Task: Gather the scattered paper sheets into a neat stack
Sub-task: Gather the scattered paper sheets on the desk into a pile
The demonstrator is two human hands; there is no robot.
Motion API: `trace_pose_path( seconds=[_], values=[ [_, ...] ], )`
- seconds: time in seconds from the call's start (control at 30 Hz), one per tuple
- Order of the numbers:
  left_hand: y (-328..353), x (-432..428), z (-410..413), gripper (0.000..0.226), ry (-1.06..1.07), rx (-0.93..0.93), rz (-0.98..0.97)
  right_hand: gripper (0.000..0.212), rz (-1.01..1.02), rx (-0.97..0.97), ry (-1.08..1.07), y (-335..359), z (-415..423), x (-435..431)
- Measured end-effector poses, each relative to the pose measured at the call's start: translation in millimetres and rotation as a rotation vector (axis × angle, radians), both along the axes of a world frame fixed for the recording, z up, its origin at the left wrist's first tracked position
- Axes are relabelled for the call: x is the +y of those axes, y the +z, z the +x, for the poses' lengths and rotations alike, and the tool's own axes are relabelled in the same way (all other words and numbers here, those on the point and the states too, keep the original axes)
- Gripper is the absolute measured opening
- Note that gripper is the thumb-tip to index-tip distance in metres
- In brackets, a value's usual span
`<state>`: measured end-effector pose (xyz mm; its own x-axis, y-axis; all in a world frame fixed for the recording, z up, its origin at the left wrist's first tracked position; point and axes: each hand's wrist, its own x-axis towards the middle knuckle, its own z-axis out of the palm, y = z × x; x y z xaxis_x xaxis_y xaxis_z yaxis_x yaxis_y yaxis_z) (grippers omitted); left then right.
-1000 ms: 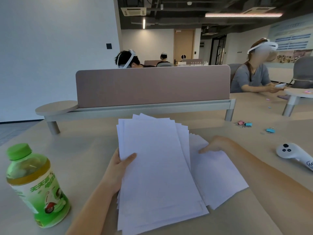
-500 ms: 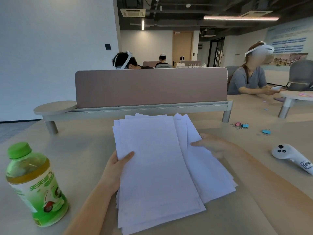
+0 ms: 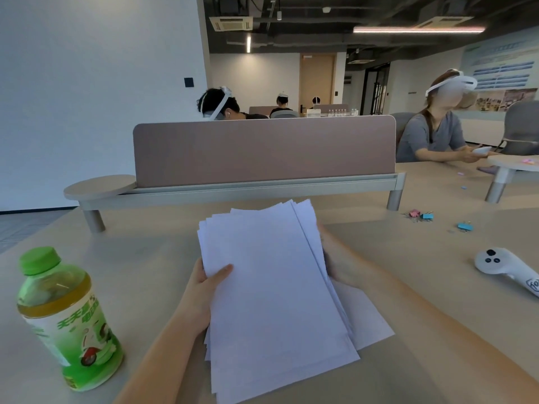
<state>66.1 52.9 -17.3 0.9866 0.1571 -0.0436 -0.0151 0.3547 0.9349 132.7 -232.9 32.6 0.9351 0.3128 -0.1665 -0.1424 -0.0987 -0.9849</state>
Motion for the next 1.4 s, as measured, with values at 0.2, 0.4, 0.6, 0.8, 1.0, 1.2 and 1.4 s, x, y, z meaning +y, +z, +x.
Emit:
trace_pose_path(
  seconds=[0.2,0.4,0.6,0.8,1.0,1.2,1.4],
  values=[
    [0,-2,1,0.034,-0.044,-0.026,0.089,0.018,-1.0,-0.089,-0.206,-1,20,-41],
    [1,-2,-5,0.052,-0.068,-0.091,0.056,0.042,-0.892,0.011,-0.069,12,23,-21],
    [4,1,-5,0.048,-0.049,-0.1,-0.027,0.016,-0.062,-0.072,-0.072,6,3,-23],
    [9,-4,-10,0.038,-0.086,-0.073,-0.091,0.039,0.435,0.114,-0.009,-9,5,0],
    [8,-5,-7,0.048,0.046,-0.016,-0.046,0.049,0.205,0.032,0.002,2,-1,10],
    [21,-13,-9,0.053,0.005,0.075,-0.029,0.041,0.079,0.046,0.006,-10,-18,5],
    [23,-16,-14,0.033,-0.032,0.138,0.094,0.04,-0.126,0.085,0.091,-4,-19,5]
  ],
)
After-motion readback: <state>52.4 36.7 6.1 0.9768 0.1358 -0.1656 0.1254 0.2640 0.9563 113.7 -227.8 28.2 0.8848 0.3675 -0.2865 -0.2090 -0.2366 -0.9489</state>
